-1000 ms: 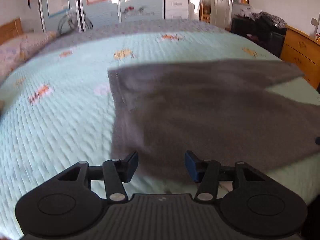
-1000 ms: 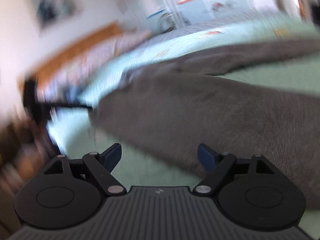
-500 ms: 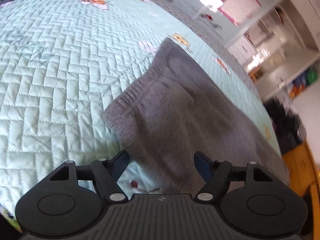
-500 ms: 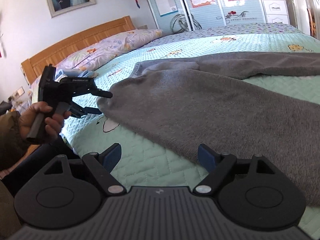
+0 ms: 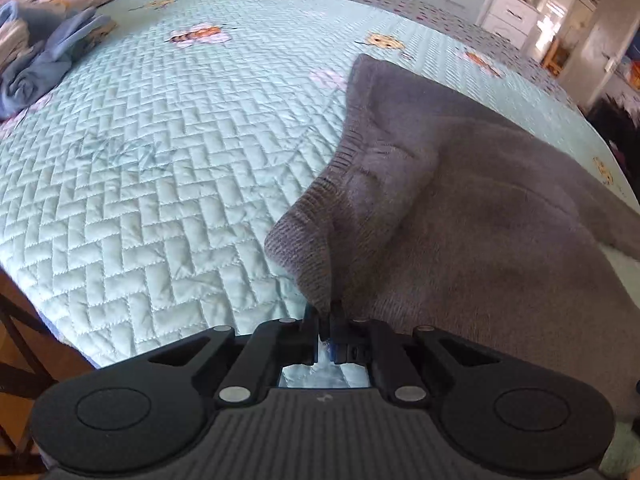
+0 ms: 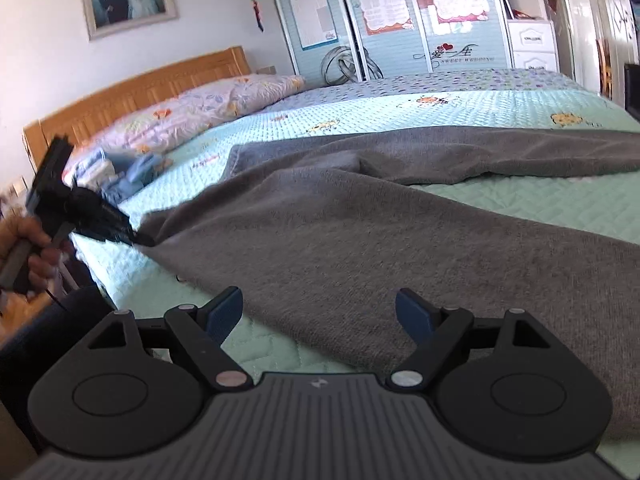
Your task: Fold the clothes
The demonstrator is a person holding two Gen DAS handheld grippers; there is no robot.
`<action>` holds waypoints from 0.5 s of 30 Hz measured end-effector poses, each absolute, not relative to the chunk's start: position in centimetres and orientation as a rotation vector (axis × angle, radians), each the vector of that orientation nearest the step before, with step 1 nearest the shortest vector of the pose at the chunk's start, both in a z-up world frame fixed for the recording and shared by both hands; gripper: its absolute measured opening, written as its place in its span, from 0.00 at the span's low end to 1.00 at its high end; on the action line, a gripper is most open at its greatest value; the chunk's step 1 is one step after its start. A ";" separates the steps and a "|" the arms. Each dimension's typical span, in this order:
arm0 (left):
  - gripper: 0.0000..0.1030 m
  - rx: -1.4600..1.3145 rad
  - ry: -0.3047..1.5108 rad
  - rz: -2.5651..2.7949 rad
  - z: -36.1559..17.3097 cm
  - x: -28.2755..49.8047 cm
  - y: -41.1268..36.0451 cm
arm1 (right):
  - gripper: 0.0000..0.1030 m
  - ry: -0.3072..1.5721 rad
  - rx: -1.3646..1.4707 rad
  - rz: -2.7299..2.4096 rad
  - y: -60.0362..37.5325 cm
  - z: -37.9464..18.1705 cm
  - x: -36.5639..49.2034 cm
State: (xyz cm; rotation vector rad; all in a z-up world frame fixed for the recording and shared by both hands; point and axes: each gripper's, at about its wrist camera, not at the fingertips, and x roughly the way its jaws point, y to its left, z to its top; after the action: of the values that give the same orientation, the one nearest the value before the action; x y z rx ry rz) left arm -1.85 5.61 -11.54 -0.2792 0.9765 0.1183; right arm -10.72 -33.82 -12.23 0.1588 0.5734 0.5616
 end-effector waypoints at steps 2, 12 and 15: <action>0.07 -0.275 0.999 0.119 -11.6 -2.4 6.0 | 0.83 0.582 0.225 0.548 -34.9 -12.2 -10.1; 0.22 -0.441 1.008 -0.043 -10.8 -6.4 7.8 | 0.84 0.650 0.595 0.719 -35.5 -12.3 -1.7; 0.24 -0.410 0.961 -0.139 -9.7 -6.9 6.6 | 0.84 0.737 0.559 0.728 -34.7 -13.1 -0.6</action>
State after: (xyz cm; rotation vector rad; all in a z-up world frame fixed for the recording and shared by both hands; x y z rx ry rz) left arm -6.87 6.62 -9.65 -0.4103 0.9611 -0.1393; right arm -0.64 -34.71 -13.06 0.5589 0.7366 0.7285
